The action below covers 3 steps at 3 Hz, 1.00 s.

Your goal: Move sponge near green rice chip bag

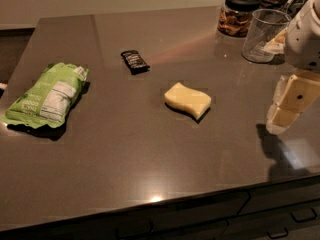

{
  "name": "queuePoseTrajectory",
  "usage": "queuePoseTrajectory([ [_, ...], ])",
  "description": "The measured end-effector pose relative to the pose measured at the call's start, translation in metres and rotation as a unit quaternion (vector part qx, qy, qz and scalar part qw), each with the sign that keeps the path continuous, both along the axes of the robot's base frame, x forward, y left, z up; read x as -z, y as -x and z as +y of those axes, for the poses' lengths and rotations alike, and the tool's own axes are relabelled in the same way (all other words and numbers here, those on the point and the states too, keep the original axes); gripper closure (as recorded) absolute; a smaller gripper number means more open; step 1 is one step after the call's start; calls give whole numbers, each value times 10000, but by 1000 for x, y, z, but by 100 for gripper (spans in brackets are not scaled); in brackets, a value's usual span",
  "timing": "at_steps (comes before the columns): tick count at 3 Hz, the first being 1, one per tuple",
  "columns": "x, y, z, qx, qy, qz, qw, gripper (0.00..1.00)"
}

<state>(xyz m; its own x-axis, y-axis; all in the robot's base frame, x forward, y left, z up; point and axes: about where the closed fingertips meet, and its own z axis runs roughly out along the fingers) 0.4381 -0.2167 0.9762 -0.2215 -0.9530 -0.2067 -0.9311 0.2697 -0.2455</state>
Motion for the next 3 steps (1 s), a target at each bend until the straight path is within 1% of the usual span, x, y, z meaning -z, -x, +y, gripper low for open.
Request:
queuePoseTrajectory([
  [1,0,0,0,0,0,-1,10000,0],
  [2,3,-7,0,81,-179,-14,9998,0],
  [3,14,-22,6,164,-474,8,9987,0],
])
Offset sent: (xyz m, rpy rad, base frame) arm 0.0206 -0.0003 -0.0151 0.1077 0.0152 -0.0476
